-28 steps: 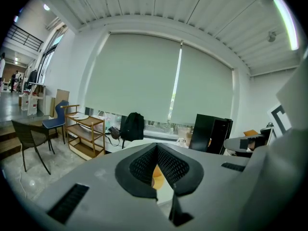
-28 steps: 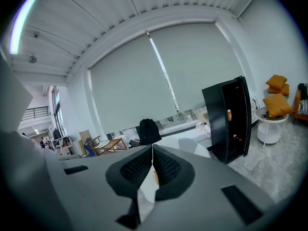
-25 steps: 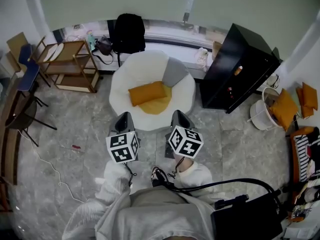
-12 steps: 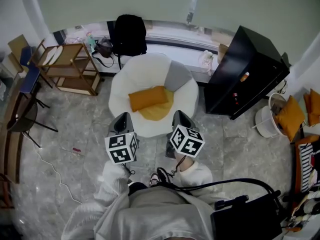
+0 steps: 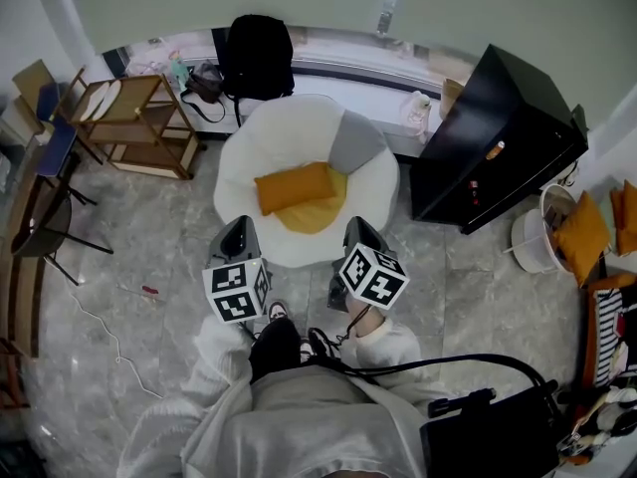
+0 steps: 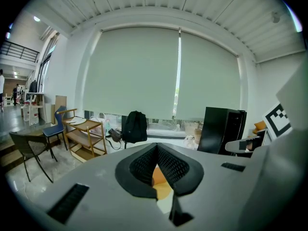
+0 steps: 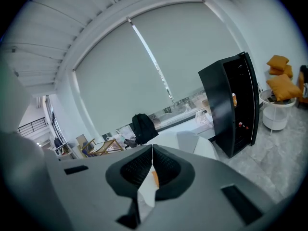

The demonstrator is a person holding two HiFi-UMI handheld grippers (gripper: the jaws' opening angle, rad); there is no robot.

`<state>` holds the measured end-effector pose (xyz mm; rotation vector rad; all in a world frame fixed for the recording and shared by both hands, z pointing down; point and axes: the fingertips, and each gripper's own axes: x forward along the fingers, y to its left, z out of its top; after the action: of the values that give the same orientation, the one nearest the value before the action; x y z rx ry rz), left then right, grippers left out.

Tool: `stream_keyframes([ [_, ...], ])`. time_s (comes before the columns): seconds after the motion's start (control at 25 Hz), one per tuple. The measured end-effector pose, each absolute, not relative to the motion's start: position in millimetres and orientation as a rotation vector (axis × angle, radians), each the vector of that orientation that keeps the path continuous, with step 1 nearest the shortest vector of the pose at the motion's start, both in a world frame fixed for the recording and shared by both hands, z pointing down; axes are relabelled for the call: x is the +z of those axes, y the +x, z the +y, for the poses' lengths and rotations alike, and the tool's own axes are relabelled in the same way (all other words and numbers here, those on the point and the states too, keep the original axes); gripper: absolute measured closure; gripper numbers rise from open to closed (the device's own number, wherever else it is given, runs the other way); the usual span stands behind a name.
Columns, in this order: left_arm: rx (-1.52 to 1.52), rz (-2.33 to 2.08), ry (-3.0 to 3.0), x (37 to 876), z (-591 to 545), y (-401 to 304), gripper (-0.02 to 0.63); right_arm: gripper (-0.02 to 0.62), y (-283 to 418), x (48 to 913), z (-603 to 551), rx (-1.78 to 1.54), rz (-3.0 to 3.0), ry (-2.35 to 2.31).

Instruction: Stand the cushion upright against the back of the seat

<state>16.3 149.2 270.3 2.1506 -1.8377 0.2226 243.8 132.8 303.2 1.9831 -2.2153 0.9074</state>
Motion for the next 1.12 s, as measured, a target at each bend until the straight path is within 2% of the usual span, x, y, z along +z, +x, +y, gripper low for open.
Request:
stream_keyframes([
  [0.84, 0.160, -1.810, 2.101, 288.5, -0.8, -27.0, 0.611, 0.532, 184.8, 299.7, -7.1, 0.815, -2.200, 1.885],
  [1.12, 0.064, -1.783, 2.077, 282.1, -57.4, -49.3, 0.611, 0.532, 157.1, 275.4, -60.9, 0.687, -2.194, 1.852],
])
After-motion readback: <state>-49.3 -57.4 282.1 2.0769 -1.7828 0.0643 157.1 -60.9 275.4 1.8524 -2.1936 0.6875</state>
